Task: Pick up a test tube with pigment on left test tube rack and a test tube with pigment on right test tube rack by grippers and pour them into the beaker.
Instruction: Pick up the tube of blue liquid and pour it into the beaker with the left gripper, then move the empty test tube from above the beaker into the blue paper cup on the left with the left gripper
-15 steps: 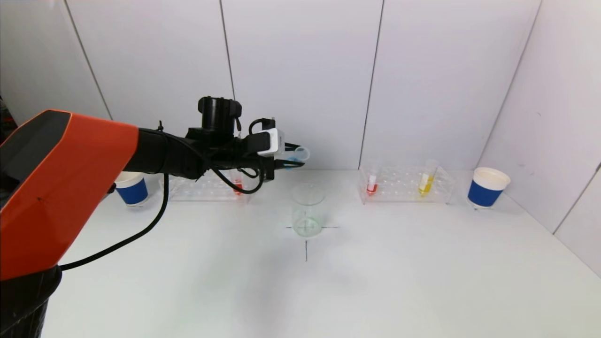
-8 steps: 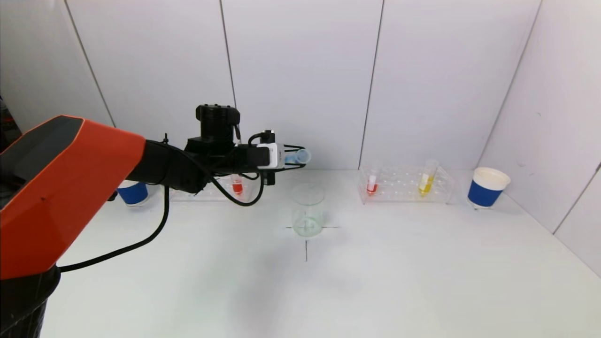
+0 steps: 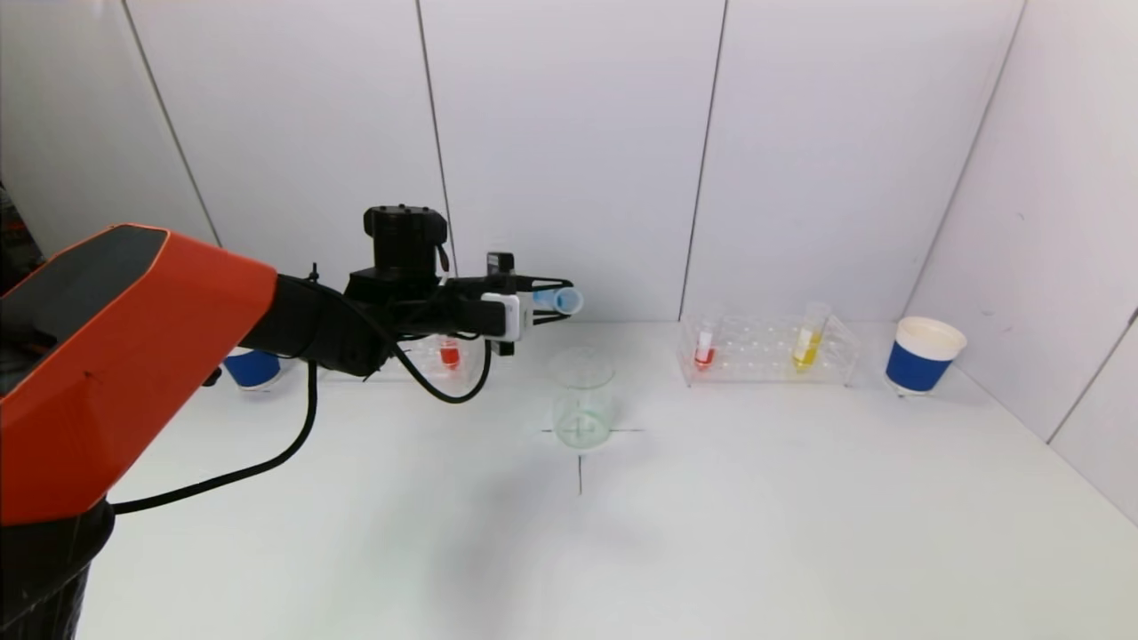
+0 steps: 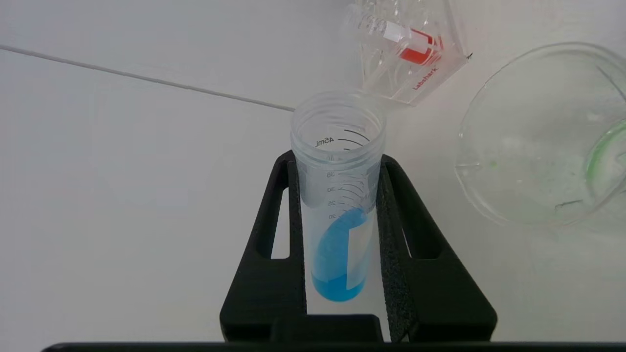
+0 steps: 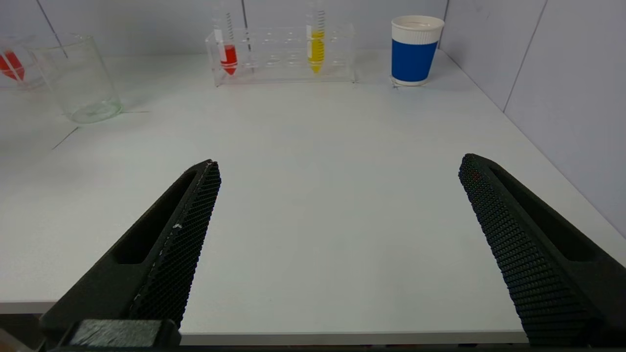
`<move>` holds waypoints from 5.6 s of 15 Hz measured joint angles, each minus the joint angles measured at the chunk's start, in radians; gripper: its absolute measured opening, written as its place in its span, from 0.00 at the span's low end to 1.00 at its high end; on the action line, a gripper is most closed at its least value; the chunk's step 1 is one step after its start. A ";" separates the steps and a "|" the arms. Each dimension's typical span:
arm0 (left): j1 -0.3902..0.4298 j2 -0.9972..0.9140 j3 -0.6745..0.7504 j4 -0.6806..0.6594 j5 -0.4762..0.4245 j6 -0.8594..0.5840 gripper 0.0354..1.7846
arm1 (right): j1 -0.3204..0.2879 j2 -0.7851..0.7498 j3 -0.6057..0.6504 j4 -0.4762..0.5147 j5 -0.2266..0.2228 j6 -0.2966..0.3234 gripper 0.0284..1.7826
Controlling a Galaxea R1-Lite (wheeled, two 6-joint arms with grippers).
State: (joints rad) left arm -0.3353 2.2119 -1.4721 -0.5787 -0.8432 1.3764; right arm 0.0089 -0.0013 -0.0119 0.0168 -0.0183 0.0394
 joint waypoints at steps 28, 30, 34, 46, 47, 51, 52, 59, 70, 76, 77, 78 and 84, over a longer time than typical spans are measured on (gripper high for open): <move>-0.010 0.101 0.042 -0.292 0.044 0.232 0.23 | 0.000 0.000 0.000 0.000 0.000 0.000 0.99; -0.010 0.104 0.047 -0.343 0.042 0.245 0.23 | 0.000 0.000 0.000 0.000 0.000 0.000 0.99; -0.010 0.113 0.050 -0.356 0.042 0.256 0.23 | 0.000 0.000 0.000 0.000 0.000 0.000 0.99; -0.016 0.158 0.041 -0.474 0.022 0.322 0.23 | 0.000 0.000 0.000 0.000 0.000 0.000 0.99; -0.016 0.162 0.040 -0.478 0.018 0.322 0.23 | 0.000 0.000 0.000 0.000 0.000 0.000 0.99; -0.018 0.167 0.038 -0.484 0.010 0.326 0.23 | 0.000 0.000 0.000 0.000 0.000 0.000 0.99; -0.018 0.167 0.038 -0.485 0.010 0.326 0.23 | 0.000 0.000 0.000 0.000 0.000 0.000 0.99; -0.019 0.162 0.034 -0.486 -0.004 0.344 0.23 | 0.000 0.000 0.000 0.000 0.000 0.000 0.99; -0.021 0.153 0.054 -0.449 0.046 0.285 0.23 | 0.000 0.000 0.000 0.000 0.000 0.000 0.99; -0.020 0.101 0.089 -0.319 0.220 0.016 0.23 | 0.000 0.000 0.000 0.000 0.000 0.000 0.99; -0.021 0.091 0.091 -0.318 0.262 -0.046 0.23 | 0.000 0.000 0.000 0.000 0.000 0.000 0.99; -0.024 0.080 0.091 -0.319 0.307 -0.118 0.23 | 0.000 0.000 0.000 0.000 0.000 0.000 0.99; -0.030 -0.011 0.065 -0.293 0.572 -0.534 0.23 | 0.000 0.000 0.000 0.000 0.000 0.000 0.99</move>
State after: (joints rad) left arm -0.3651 2.2009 -1.4074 -0.8721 -0.2713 0.8428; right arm 0.0089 -0.0013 -0.0119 0.0164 -0.0183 0.0389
